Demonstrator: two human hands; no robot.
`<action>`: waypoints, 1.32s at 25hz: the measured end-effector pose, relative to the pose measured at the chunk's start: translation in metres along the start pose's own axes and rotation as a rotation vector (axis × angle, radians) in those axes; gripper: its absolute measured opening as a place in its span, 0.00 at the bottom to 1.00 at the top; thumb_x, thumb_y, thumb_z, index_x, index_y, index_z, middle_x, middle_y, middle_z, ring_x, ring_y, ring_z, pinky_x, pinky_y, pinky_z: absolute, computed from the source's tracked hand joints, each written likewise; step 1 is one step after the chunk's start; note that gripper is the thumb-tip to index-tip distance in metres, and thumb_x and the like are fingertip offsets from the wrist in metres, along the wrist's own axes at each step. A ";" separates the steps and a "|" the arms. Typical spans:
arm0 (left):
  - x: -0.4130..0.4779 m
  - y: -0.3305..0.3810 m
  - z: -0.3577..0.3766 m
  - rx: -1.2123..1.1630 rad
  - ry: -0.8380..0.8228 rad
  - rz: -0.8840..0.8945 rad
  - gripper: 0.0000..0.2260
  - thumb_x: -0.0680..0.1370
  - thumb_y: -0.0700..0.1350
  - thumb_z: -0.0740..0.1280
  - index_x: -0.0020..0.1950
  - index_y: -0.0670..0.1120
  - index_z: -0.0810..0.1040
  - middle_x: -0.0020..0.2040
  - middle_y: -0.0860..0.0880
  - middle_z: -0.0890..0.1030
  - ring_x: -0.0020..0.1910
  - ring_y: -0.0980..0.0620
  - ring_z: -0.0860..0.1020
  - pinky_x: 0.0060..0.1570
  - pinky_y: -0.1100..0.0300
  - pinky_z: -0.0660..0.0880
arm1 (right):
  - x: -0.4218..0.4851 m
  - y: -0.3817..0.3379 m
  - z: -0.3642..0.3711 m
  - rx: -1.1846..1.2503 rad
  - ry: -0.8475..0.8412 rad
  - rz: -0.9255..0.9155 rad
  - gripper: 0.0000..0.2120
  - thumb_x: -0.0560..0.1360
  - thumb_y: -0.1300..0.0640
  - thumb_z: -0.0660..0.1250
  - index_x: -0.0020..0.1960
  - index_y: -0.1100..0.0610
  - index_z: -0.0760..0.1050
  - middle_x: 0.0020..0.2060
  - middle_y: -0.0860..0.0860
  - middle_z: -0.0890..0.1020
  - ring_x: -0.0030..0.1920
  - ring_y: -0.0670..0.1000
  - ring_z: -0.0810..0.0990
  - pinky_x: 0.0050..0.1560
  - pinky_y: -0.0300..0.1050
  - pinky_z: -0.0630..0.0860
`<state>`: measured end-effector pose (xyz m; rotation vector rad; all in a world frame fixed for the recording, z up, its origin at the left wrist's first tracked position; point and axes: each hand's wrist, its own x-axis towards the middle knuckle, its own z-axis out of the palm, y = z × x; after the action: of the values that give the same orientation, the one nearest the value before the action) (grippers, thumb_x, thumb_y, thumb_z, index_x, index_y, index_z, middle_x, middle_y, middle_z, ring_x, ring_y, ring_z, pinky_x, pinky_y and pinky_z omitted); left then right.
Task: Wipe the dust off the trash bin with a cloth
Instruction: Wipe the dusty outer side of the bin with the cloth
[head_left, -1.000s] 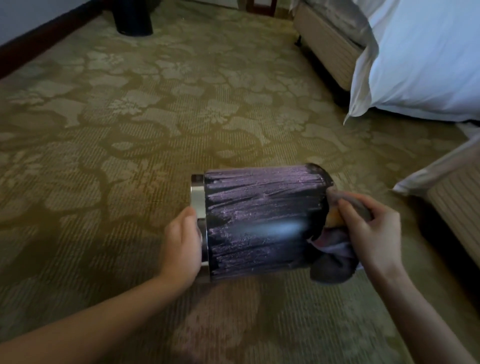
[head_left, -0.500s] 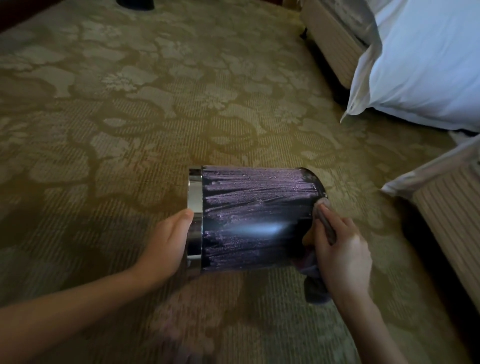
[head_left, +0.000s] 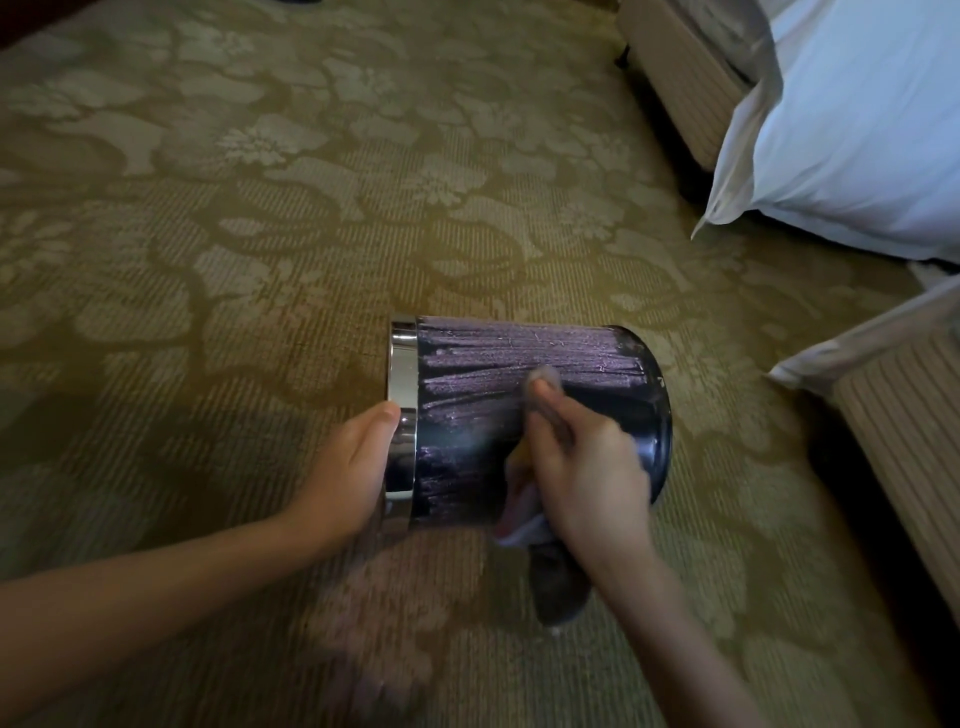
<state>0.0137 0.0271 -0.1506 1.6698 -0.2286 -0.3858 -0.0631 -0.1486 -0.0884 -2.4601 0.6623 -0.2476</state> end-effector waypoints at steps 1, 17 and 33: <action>0.000 -0.001 0.000 -0.003 -0.004 -0.007 0.19 0.85 0.44 0.51 0.46 0.40 0.78 0.41 0.45 0.83 0.40 0.48 0.80 0.39 0.66 0.76 | -0.005 -0.014 0.009 -0.028 -0.039 -0.079 0.15 0.81 0.43 0.59 0.66 0.42 0.75 0.43 0.46 0.85 0.43 0.49 0.84 0.42 0.47 0.79; -0.009 0.014 0.001 0.004 -0.031 -0.038 0.21 0.85 0.44 0.50 0.37 0.49 0.75 0.30 0.58 0.81 0.32 0.64 0.77 0.34 0.71 0.71 | 0.010 0.040 -0.039 -0.374 0.132 0.033 0.16 0.82 0.41 0.55 0.66 0.39 0.72 0.44 0.55 0.84 0.46 0.61 0.83 0.42 0.52 0.75; -0.013 0.005 -0.008 0.008 -0.100 -0.133 0.19 0.84 0.48 0.50 0.47 0.44 0.79 0.41 0.48 0.84 0.40 0.55 0.82 0.43 0.58 0.77 | -0.025 -0.035 0.034 -0.315 0.018 -0.439 0.13 0.79 0.49 0.64 0.63 0.42 0.73 0.32 0.46 0.76 0.29 0.52 0.79 0.25 0.43 0.67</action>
<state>0.0051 0.0380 -0.1435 1.6807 -0.1939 -0.5698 -0.0597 -0.0941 -0.0970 -2.8933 0.1644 -0.3556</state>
